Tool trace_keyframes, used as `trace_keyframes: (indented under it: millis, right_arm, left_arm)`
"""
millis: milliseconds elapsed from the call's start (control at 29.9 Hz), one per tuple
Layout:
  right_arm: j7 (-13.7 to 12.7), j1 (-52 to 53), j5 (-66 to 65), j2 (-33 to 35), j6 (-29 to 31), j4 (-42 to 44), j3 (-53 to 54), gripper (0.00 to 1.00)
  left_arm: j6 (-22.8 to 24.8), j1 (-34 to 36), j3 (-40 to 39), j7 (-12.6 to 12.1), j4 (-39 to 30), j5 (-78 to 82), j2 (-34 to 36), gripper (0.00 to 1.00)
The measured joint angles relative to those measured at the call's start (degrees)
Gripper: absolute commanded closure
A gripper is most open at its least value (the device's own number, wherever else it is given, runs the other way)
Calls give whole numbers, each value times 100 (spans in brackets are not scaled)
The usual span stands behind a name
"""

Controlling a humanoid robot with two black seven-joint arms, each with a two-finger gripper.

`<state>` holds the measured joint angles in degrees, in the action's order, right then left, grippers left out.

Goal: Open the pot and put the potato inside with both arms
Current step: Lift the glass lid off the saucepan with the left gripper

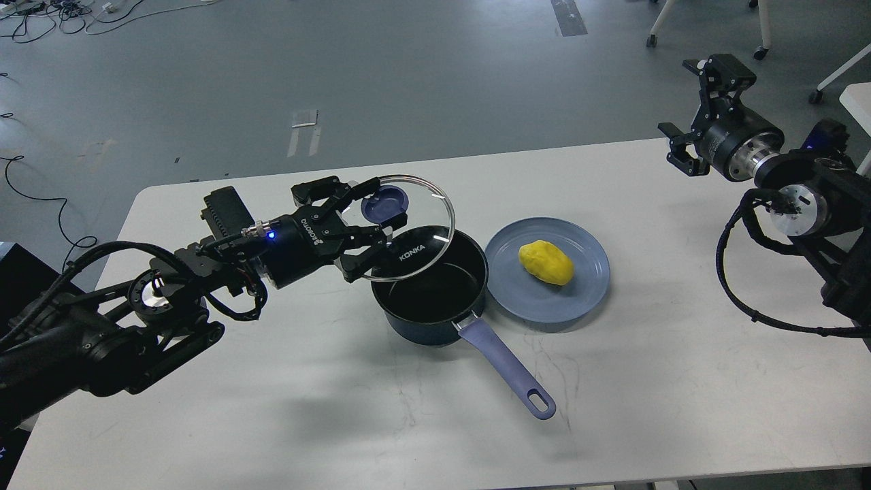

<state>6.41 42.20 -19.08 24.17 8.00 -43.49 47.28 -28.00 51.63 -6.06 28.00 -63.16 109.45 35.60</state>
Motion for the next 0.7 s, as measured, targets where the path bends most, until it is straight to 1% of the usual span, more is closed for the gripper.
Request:
trace_keyframes:
  millis: [301,535,702]
  right_arm:
    - [0,33,7,21,22,-10,1,0]
    - [0,43,7,60,56,-11,-12,0]
    - [0,43,6,113,68,-11,-23,0]
  left_arm:
    - [0,-46,9,0,-3,-6,687,47]
    - [0,-82,16,0,55,-22,909,47]
    - [0,-241,18,0,185,-63,977,47]
